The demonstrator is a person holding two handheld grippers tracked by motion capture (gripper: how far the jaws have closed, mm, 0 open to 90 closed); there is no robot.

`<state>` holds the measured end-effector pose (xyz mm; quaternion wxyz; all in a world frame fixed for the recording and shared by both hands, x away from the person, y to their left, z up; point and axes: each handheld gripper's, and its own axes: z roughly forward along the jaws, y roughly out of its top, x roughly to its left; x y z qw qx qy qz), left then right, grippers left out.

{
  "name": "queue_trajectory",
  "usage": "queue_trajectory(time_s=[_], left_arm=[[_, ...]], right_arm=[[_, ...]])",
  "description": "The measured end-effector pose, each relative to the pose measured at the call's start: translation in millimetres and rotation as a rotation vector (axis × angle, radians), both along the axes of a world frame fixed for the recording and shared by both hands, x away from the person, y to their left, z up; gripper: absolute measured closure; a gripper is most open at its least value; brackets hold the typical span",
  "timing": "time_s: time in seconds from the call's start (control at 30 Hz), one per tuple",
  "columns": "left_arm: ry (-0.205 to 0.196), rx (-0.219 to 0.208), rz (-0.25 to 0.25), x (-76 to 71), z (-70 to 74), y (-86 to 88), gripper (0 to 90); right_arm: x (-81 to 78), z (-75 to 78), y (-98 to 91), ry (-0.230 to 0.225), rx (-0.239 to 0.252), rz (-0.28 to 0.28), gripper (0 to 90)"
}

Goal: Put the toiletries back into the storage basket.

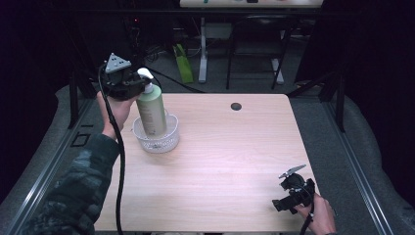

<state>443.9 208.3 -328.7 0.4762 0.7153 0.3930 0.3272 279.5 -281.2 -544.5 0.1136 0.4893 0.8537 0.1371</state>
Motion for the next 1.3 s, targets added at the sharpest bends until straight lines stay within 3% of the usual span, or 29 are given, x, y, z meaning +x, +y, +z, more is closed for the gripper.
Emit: queue_trajectory(time_s=[1.3], left_arm=[[0.049,-0.001,0.018,6.8,-24.3,3.5,67.3]], right_arm=[[0.2,-0.4,0.3,0.002,0.003,0.001,1.2]])
